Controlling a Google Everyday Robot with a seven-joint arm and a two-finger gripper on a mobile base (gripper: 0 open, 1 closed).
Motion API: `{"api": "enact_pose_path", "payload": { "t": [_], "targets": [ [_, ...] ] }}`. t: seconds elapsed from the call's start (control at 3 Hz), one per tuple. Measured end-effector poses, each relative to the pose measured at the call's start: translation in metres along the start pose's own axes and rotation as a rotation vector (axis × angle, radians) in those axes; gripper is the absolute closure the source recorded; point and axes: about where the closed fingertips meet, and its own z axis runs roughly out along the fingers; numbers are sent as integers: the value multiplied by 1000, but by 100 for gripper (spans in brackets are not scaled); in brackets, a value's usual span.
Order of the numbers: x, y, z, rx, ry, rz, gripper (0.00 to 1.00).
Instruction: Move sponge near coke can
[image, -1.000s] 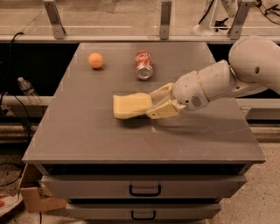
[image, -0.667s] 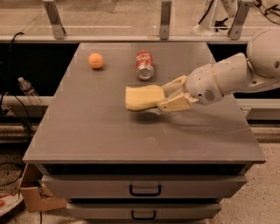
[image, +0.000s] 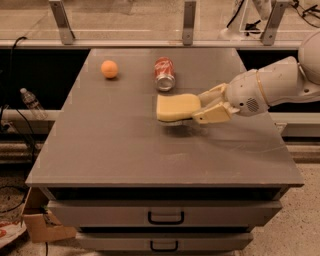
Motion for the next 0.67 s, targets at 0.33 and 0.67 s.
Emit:
{"api": "enact_pose_path", "payload": {
  "t": [0.33, 0.67],
  "targets": [
    [0, -6, -9, 51, 11, 1, 100],
    [6, -21, -37, 171, 36, 41, 100]
  ]
}}
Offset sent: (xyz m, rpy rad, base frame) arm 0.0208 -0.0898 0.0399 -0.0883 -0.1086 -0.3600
